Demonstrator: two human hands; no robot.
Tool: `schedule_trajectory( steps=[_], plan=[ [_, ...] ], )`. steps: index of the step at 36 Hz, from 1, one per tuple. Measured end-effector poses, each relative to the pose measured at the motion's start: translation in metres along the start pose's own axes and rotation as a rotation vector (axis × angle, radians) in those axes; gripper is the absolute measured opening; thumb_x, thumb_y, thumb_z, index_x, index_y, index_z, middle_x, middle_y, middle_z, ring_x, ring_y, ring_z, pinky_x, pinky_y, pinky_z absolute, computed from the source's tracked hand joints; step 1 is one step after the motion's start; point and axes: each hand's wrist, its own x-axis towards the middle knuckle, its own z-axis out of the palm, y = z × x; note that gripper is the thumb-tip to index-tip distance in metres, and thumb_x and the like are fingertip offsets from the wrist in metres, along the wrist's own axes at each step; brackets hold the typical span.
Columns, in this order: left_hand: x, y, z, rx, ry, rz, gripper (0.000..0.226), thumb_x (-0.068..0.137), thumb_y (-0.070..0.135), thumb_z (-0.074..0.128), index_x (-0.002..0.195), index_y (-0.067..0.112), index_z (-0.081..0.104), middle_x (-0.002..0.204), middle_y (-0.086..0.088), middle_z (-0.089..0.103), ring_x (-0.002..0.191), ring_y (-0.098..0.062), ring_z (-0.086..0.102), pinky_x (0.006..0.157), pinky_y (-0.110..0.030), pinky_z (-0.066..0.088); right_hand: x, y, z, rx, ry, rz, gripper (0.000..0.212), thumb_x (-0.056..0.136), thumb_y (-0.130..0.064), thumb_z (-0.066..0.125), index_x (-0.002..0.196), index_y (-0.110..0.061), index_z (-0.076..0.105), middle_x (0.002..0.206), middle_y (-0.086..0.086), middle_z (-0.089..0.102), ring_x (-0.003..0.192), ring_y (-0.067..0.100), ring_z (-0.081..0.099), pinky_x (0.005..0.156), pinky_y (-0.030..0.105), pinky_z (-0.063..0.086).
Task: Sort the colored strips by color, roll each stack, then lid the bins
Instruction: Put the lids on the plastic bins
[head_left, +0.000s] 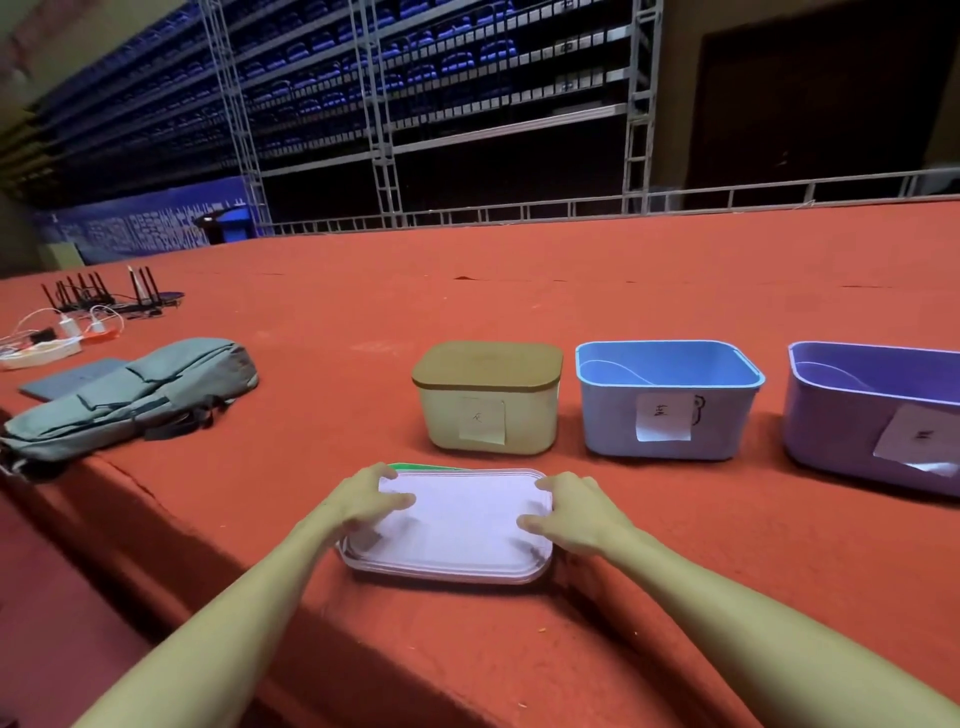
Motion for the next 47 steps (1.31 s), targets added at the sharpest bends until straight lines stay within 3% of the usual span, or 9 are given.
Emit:
schedule_trajectory(
  steps=[5, 8, 12, 19, 26, 30, 34, 39, 47],
  plan=[
    [-0.001, 0.013, 0.005, -0.023, 0.055, 0.004, 0.049, 0.084, 0.029, 0.067, 0.129, 0.013, 0.052, 0.131, -0.012, 0.054, 0.108, -0.025, 0.056, 0.079, -0.026, 0.041, -0.001, 0.008, -0.002, 0.03, 0.027, 0.019, 0.071, 0.081, -0.044, 0.063, 0.14, -0.011, 0.043, 0.133, 0.005, 0.056, 0.129, 0.026, 0.043, 0.096, 0.032, 0.04],
    [-0.003, 0.025, 0.006, -0.054, 0.144, 0.012, 0.052, 0.082, 0.026, 0.069, 0.129, 0.01, 0.054, 0.133, -0.011, 0.055, 0.117, -0.026, 0.054, 0.088, -0.027, 0.042, -0.001, 0.012, -0.008, 0.054, 0.058, 0.055, 0.069, 0.079, -0.046, 0.064, 0.136, -0.011, 0.047, 0.135, 0.004, 0.055, 0.128, 0.026, 0.044, 0.093, 0.031, 0.04],
    [-0.004, 0.036, 0.004, -0.154, 0.172, -0.009, 0.07, 0.079, 0.027, 0.071, 0.14, 0.009, 0.043, 0.144, -0.01, 0.047, 0.129, -0.026, 0.047, 0.102, -0.032, 0.04, -0.002, 0.022, -0.02, 0.134, 0.124, 0.078, 0.06, 0.065, -0.055, 0.059, 0.105, -0.01, 0.063, 0.091, 0.006, 0.061, 0.088, 0.029, 0.051, 0.069, 0.025, 0.033],
    [-0.003, 0.064, 0.004, -0.411, 0.15, -0.057, 0.082, 0.077, 0.027, 0.074, 0.144, 0.003, 0.033, 0.144, -0.012, 0.043, 0.126, -0.029, 0.046, 0.097, -0.034, 0.041, -0.011, 0.032, -0.053, 0.226, 0.277, 0.098, 0.032, 0.073, -0.043, 0.067, 0.091, -0.016, 0.067, 0.09, 0.002, 0.069, 0.09, 0.026, 0.06, 0.069, 0.029, 0.044],
    [-0.005, 0.108, 0.003, -0.663, 0.147, 0.064, 0.046, 0.054, 0.042, 0.074, 0.083, 0.008, 0.068, 0.088, -0.01, 0.066, 0.07, -0.023, 0.059, 0.062, -0.032, 0.046, -0.016, 0.043, -0.099, 0.422, 0.357, 0.171, 0.059, 0.067, -0.064, 0.059, 0.101, -0.017, 0.066, 0.098, 0.003, 0.069, 0.096, 0.026, 0.064, 0.082, 0.04, 0.053],
    [-0.012, 0.151, 0.002, -0.795, 0.266, 0.178, 0.046, 0.084, 0.038, 0.069, 0.057, 0.022, 0.036, 0.054, 0.004, 0.03, 0.048, -0.016, 0.027, 0.046, -0.026, 0.023, -0.023, 0.051, -0.134, 0.473, 0.456, 0.148, 0.054, 0.082, -0.065, 0.053, 0.086, -0.012, 0.059, 0.08, 0.0, 0.06, 0.078, 0.022, 0.055, 0.058, 0.031, 0.039],
    [-0.017, 0.19, -0.002, -0.892, 0.35, 0.245, 0.041, 0.082, 0.042, 0.071, 0.064, 0.017, 0.042, 0.059, 0.002, 0.036, 0.052, -0.014, 0.032, 0.046, -0.028, 0.028, -0.033, 0.058, -0.173, 0.451, 0.594, 0.088, 0.051, 0.082, -0.064, 0.055, 0.066, -0.017, 0.042, 0.064, 0.002, 0.044, 0.064, 0.022, 0.042, 0.055, 0.033, 0.028],
    [-0.014, 0.22, -0.011, -0.835, 0.279, 0.364, 0.036, 0.072, 0.033, 0.081, 0.087, 0.003, 0.067, 0.075, -0.004, 0.064, 0.071, -0.015, 0.056, 0.059, -0.012, 0.038, -0.037, 0.079, -0.218, 0.413, 0.624, 0.021, 0.05, 0.065, -0.06, 0.075, 0.067, -0.013, 0.06, 0.063, 0.001, 0.06, 0.061, 0.015, 0.051, 0.058, 0.032, 0.037],
    [0.015, 0.256, -0.004, -0.748, 0.203, 0.482, 0.066, 0.065, 0.017, 0.087, 0.12, -0.005, 0.059, 0.125, -0.009, 0.058, 0.108, -0.015, 0.057, 0.093, -0.025, 0.044, -0.007, 0.126, -0.257, 0.323, 0.523, -0.06, 0.07, 0.052, -0.055, 0.086, 0.106, -0.013, 0.07, 0.106, 0.002, 0.07, 0.103, 0.017, 0.063, 0.095, 0.037, 0.048]
  ],
)
